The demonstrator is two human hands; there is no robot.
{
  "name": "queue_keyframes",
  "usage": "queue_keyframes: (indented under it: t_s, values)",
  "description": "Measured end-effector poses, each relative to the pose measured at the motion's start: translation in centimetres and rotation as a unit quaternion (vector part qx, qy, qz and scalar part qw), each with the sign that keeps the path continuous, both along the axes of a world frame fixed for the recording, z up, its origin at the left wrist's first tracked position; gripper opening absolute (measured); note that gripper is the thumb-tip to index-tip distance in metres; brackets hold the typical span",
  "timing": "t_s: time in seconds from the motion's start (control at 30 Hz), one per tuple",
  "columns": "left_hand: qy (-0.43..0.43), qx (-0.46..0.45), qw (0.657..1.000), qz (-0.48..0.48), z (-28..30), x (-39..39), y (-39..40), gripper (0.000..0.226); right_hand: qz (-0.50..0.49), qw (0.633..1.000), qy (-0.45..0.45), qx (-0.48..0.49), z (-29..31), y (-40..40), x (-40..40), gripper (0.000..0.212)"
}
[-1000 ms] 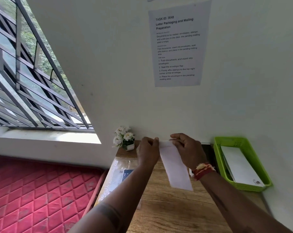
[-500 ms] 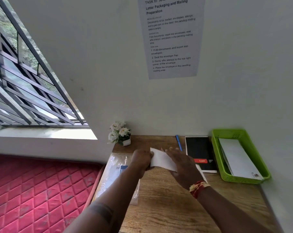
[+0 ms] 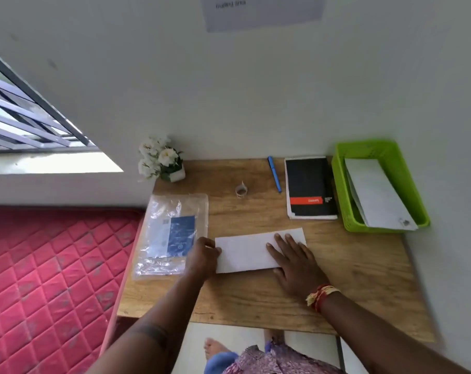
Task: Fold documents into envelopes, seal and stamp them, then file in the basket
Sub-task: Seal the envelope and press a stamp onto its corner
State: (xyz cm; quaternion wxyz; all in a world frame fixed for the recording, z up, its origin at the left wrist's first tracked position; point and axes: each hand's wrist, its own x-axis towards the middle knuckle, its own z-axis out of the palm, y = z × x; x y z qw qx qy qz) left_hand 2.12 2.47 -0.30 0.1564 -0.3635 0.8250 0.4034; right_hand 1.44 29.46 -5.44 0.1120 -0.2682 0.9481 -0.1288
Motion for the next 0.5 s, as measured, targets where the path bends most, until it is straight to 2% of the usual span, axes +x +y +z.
queue_keyframes:
  t_s: [0.13, 0.23, 0.27, 0.4, 0.5]
  values:
    - [0.049, -0.091, 0.991, -0.087, -1.7, 0.8, 1.1, 0.044, -0.002, 1.000, 0.009, 0.016, -0.8, -0.2, 1.0, 0.076]
    - [0.049, -0.246, 0.949, -0.191, -2.0, 1.0, 3.3, 0.062, -0.018, 0.999, 0.002, 0.032, -0.8, -1.4, 0.9, 0.073]
    - [0.051, -0.273, 0.935, -0.222, -2.1, 1.2, 4.0, 0.067, -0.025, 0.999, 0.002, 0.033, -0.8, -1.8, 0.9, 0.071]
    - [0.077, -0.226, 0.907, -0.347, -3.9, 1.3, 6.1, 0.068, -0.060, 0.998, 0.031, -0.012, -0.8, -3.6, 0.3, 0.062]
    - [0.088, -0.204, 0.879, -0.421, -5.5, 1.7, 6.6, 0.068, -0.043, 0.999, 0.033, 0.000, -1.2, -4.3, -0.1, 0.061]
